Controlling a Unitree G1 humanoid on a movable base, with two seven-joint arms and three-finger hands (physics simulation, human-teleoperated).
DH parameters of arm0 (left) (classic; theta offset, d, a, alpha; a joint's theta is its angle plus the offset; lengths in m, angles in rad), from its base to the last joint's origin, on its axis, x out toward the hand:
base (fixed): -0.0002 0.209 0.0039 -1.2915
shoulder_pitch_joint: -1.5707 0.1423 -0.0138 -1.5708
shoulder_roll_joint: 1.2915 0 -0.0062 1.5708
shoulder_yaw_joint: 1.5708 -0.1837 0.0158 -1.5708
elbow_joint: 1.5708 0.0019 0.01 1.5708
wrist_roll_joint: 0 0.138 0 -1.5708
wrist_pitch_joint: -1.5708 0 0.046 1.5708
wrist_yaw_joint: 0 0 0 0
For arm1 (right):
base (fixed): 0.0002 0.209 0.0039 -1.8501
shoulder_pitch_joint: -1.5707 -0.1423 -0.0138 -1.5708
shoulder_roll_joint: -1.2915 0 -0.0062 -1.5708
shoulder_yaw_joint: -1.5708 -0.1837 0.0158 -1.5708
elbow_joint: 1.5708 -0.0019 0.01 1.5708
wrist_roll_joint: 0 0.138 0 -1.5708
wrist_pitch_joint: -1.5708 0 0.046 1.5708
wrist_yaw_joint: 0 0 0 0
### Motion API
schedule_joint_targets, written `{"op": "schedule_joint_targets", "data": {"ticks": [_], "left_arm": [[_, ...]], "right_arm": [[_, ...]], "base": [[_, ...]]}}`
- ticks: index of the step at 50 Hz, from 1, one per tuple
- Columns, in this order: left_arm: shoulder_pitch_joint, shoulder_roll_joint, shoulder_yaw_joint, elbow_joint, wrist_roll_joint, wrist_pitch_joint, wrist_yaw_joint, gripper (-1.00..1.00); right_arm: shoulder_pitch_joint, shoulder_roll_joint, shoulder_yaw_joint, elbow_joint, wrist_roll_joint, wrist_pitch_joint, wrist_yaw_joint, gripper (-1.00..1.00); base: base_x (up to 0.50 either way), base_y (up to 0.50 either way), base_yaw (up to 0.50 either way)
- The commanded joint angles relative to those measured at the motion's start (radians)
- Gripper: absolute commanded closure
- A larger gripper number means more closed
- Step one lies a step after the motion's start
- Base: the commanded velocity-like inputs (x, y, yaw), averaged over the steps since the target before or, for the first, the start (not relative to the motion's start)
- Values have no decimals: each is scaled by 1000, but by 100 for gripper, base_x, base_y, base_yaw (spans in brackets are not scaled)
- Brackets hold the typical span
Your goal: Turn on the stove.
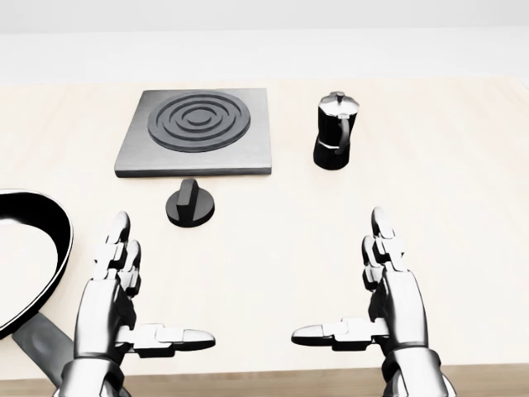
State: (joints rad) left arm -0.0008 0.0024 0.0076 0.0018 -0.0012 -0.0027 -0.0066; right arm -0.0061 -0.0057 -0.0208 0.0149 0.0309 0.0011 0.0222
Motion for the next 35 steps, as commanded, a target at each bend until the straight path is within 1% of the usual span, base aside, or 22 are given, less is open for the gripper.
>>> {"op": "schedule_joint_targets", "data": {"ticks": [1,14,15,16,17,18,24,25,30,31,35], "left_arm": [[4,3,9,-8,-4,-2,-5,-100],[3,4,10,-1,-7,-5,-4,-100],[6,3,9,-12,-7,6,-1,-100],[6,3,8,-12,-7,7,-1,-100],[4,4,9,-1,-8,0,-2,-100],[4,4,9,0,-8,-1,-2,-100],[3,4,9,0,-8,-1,-2,-100],[-1,3,11,15,-20,0,-9,-100],[4,2,6,6,-17,4,-7,-100],[-3,2,7,20,-16,-2,-7,-100],[-4,3,7,22,-17,-3,-7,-100]], "right_arm": [[-12,-10,-33,32,63,3,35,-100],[3,-10,-21,10,55,2,34,-100],[8,-9,-17,2,53,2,37,-100],[9,-9,-17,2,53,2,37,-100],[13,-8,-15,-7,51,3,38,-100],[13,-8,-15,-8,51,3,38,-100],[14,-8,-14,-10,51,3,39,-100],[12,-6,-14,-9,48,1,37,-100],[15,-6,-12,-16,46,0,37,-100],[13,-6,-11,-18,47,0,37,-100],[13,-6,-11,-18,46,0,37,-100]], "base": [[0,0,0],[0,0,0],[0,0,0],[0,0,0],[0,0,0],[0,0,0],[0,0,0],[0,0,0],[0,0,0],[0,0,0],[0,0,0]]}}
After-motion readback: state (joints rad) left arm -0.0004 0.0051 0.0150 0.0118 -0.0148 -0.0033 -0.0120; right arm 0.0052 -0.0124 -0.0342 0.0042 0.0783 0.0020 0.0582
